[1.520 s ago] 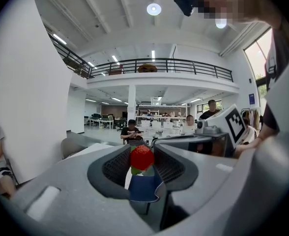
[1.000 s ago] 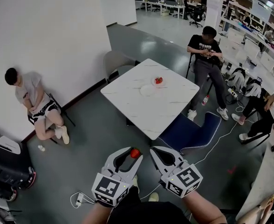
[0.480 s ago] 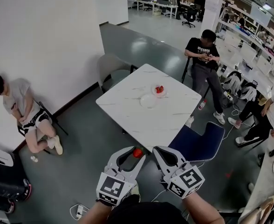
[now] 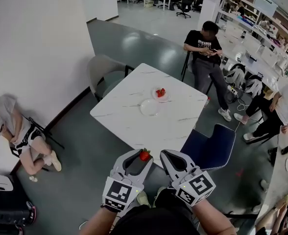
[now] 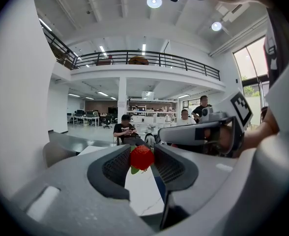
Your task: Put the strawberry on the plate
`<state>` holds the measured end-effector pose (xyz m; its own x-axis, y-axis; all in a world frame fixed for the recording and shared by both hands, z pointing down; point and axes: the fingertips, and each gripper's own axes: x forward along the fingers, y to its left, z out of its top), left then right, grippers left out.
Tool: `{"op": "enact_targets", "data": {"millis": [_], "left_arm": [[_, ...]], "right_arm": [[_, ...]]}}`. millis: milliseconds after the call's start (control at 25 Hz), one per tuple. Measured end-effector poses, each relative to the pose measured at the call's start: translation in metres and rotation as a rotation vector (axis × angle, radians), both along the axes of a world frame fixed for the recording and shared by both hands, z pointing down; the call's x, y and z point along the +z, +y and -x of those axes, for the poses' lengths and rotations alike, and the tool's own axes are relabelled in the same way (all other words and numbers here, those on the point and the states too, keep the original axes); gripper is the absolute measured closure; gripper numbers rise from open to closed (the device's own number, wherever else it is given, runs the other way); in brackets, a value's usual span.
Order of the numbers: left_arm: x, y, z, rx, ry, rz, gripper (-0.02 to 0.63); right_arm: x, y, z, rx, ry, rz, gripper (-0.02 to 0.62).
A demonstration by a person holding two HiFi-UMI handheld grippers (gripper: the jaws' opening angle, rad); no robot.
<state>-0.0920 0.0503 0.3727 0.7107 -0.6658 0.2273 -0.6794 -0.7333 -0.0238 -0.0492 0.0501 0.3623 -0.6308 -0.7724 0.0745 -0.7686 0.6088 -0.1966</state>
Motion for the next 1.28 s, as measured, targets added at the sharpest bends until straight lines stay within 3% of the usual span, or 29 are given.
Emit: {"op": "enact_targets", "data": {"millis": [240, 720, 1280], "left_arm": [[0.013, -0.057, -0.012, 0.003, -0.025, 0.012, 0.451], [0.039, -0.187, -0.053, -0.073, -0.101, 0.039, 0.451], [0.131, -0.311, -0.077, -0.040, -0.166, 0.161, 0.451]], "right_arm": [[0.013, -0.056, -0.010, 0.004, -0.011, 0.017, 0.592], [0.027, -0.184, -0.050, -0.077, -0.021, 0.034, 0.592], [0.081, -0.291, -0.072, -0.037, -0.036, 0.127, 0.592]]}}
